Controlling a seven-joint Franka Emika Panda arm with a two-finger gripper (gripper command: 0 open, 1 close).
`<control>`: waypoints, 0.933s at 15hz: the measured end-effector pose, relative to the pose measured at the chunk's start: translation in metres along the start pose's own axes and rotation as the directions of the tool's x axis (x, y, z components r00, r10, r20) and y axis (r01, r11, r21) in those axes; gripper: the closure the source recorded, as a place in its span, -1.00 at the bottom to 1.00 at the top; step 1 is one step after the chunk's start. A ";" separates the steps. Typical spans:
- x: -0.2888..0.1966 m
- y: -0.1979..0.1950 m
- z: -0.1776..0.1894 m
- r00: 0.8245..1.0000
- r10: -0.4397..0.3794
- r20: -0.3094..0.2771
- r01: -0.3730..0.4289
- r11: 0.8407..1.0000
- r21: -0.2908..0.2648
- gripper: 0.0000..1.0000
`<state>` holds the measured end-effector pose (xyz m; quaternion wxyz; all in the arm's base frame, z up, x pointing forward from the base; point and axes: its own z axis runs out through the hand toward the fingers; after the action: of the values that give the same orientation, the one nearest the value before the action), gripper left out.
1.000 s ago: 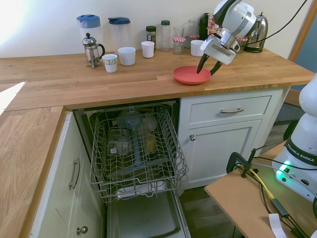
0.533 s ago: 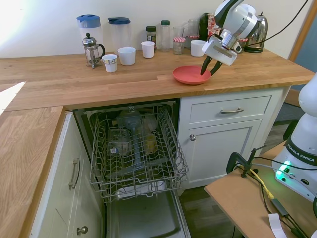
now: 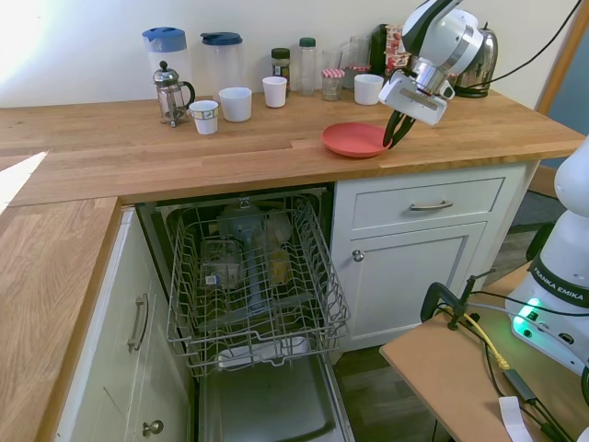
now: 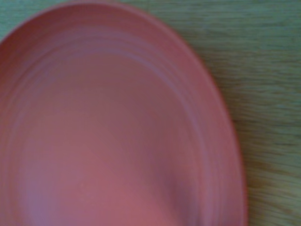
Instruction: Put the plate in the dishwasher
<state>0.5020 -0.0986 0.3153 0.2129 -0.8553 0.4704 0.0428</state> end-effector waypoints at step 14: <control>-0.105 -0.100 -0.026 0.984 -0.162 -0.079 0.160 0.987 -0.028 1.00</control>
<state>0.5229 0.0202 0.3996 0.1872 -0.8938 0.4076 -0.0040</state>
